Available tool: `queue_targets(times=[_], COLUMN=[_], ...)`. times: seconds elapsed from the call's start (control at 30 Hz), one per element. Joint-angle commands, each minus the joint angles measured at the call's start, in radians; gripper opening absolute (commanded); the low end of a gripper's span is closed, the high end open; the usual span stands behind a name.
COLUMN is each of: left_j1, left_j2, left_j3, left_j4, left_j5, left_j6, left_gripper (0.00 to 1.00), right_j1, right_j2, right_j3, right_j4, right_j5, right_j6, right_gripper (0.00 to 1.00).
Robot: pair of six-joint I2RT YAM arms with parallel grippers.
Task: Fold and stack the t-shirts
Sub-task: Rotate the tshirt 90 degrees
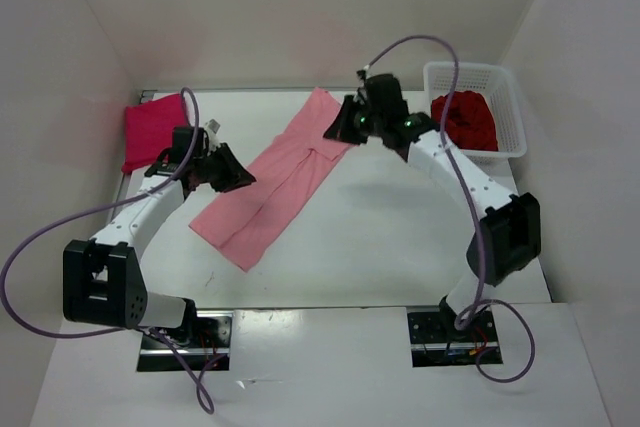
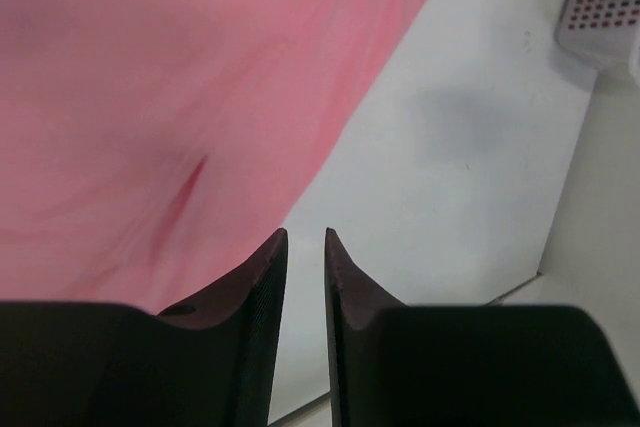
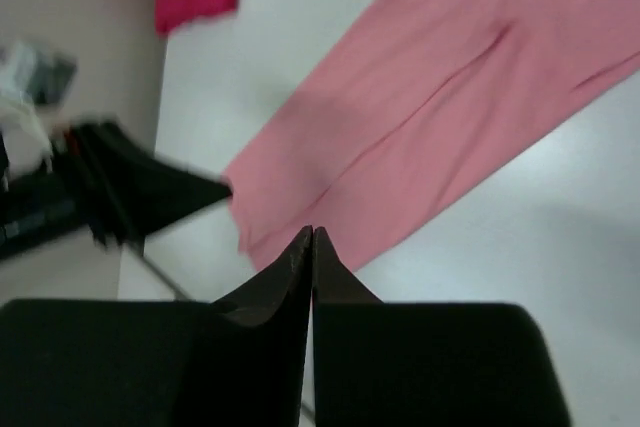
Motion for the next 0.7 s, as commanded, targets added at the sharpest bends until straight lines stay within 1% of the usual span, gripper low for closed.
queue_targets(times=[0.0, 0.03, 0.07, 0.13, 0.17, 0.23, 0.3, 0.4, 0.43, 0.5, 0.53, 0.57, 0.6, 0.63, 0.67], left_j1=[0.051, 0.051, 0.065, 0.080, 0.094, 0.103, 0.103, 0.103, 0.103, 0.103, 0.103, 0.103, 0.103, 0.103, 0.103], left_j2=[-0.042, -0.042, -0.054, -0.054, -0.054, -0.031, -0.022, -0.066, -0.079, -0.079, -0.079, -0.079, -0.079, -0.089, -0.090], left_j3=[-0.033, -0.047, -0.047, -0.058, -0.067, -0.067, -0.055, -0.091, -0.100, -0.110, -0.110, -0.120, -0.120, -0.120, -0.120], left_j4=[-0.028, -0.028, -0.028, -0.037, -0.037, -0.068, -0.077, -0.065, -0.065, -0.065, -0.075, -0.076, -0.076, -0.076, -0.076], left_j5=[-0.048, -0.058, -0.058, -0.058, -0.058, -0.044, -0.035, -0.035, -0.035, -0.035, -0.035, -0.026, -0.026, -0.015, -0.015], left_j6=[0.042, 0.042, 0.053, 0.078, 0.090, 0.136, 0.145, 0.136, 0.136, 0.136, 0.136, 0.147, 0.147, 0.147, 0.147], left_gripper=[0.29, 0.29, 0.29, 0.29, 0.32, 0.33, 0.34, 0.35, 0.36, 0.36, 0.36, 0.36, 0.36, 0.36, 0.36], right_j1=[0.150, 0.176, 0.228, 0.269, 0.292, 0.301, 0.336, 0.355, 0.355, 0.355, 0.355, 0.355, 0.355, 0.355, 0.355], right_j2=[0.044, 0.044, 0.044, 0.044, 0.057, 0.105, 0.135, 0.199, 0.237, 0.271, 0.285, 0.311, 0.325, 0.342, 0.372], right_j3=[-0.239, -0.263, -0.298, -0.336, -0.371, -0.387, -0.398, -0.398, -0.398, -0.398, -0.389, -0.378, -0.378, -0.357, -0.356], right_j4=[0.138, 0.157, 0.176, 0.261, 0.289, 0.347, 0.392, 0.424, 0.435, 0.449, 0.461, 0.461, 0.449, 0.440, 0.440], right_j5=[-0.116, -0.125, -0.125, -0.104, -0.116, -0.145, -0.145, -0.119, -0.105, -0.087, -0.087, -0.047, -0.036, -0.036, -0.036], right_j6=[0.088, 0.111, 0.152, 0.194, 0.238, 0.274, 0.318, 0.373, 0.386, 0.413, 0.427, 0.427, 0.442, 0.455, 0.455], right_gripper=[0.02, 0.04, 0.16, 0.38, 0.51, 0.60, 0.66, 0.67, 0.67, 0.67, 0.65, 0.63, 0.59, 0.51, 0.48])
